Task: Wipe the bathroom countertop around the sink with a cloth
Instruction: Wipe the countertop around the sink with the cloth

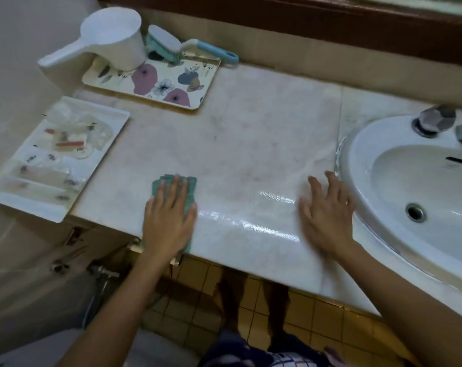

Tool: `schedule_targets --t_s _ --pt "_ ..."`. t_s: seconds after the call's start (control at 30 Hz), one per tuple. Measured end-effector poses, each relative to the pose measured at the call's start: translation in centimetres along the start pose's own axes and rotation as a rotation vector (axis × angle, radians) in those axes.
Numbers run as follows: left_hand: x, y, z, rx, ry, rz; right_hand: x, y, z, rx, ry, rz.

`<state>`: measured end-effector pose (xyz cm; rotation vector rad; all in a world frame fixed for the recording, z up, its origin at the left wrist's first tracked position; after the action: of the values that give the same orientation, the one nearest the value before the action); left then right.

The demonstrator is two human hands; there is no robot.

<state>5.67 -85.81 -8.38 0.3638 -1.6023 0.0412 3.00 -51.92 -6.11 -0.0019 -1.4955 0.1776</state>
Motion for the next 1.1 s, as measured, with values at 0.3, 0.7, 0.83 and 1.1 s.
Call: schedule_targets --t_s 0.3,0.7,0.83,1.1 --pt "0.3 -3.9 -1.1 0.363 0.071 -0.081 -1.4 -1.7 -0.8 0.034 -0.065 0.008" --pt "-3.3 14.8 1.2 -0.108 -0.053 -0.110 -1.2 -1.3 -1.3 -0.048 -0.040 0.108" --pt "-3.2 15.6 7.9 0.136 -0.133 -0.145 -1.1 -1.4 -1.4 -0.051 -0.052 0.110" --pt "0.3 9.4 2.8 0.082 0.000 -0.409 -1.5 -1.2 -1.0 -0.098 -0.096 0.094"
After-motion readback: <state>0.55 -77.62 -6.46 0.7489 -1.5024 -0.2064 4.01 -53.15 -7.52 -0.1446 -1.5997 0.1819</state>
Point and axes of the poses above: each hand's wrist, its own z-axis towards the middle knuckle, its own x-axis out of the back of the hand, y = z × x, the point moved 7 cm from there along z, towards the middle knuckle, and after that the axes turned 10 degrees about x, right-handed, at the moved point
